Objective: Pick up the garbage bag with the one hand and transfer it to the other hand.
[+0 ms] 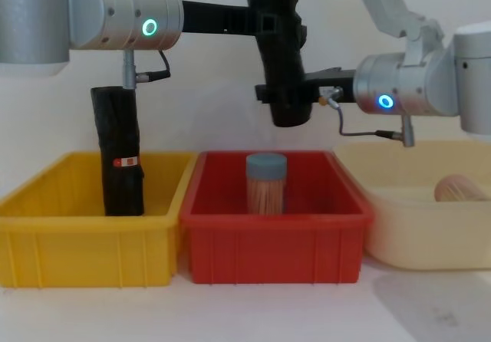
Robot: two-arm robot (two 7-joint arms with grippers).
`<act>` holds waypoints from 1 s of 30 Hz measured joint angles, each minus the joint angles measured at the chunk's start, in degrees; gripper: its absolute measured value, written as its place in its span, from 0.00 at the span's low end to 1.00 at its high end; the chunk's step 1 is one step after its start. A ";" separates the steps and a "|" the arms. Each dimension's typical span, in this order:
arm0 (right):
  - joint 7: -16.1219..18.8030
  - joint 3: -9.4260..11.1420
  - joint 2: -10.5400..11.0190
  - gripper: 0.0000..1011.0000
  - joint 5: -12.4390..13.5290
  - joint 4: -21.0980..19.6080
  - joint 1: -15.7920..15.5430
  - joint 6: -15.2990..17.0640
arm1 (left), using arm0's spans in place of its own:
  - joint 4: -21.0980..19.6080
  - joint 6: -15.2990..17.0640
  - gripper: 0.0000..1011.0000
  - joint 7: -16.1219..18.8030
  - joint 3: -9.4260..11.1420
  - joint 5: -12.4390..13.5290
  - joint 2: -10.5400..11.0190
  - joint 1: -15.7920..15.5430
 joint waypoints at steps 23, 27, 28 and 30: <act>-5.98 5.04 3.90 0.53 -0.27 -7.56 -3.81 4.27 | 0.00 0.00 0.82 0.04 0.00 0.01 0.07 0.00; -6.12 5.29 4.49 0.53 -0.55 -8.17 -4.17 5.48 | 0.00 0.00 0.93 0.03 0.00 0.01 0.07 0.00; -6.11 5.31 4.70 0.53 -0.65 -8.36 -4.27 5.96 | 0.00 0.00 0.95 0.03 0.00 0.01 0.07 0.00; -6.06 5.31 4.94 0.53 -0.79 -8.48 -4.39 6.60 | 0.00 0.00 0.99 0.03 0.00 0.01 0.08 0.00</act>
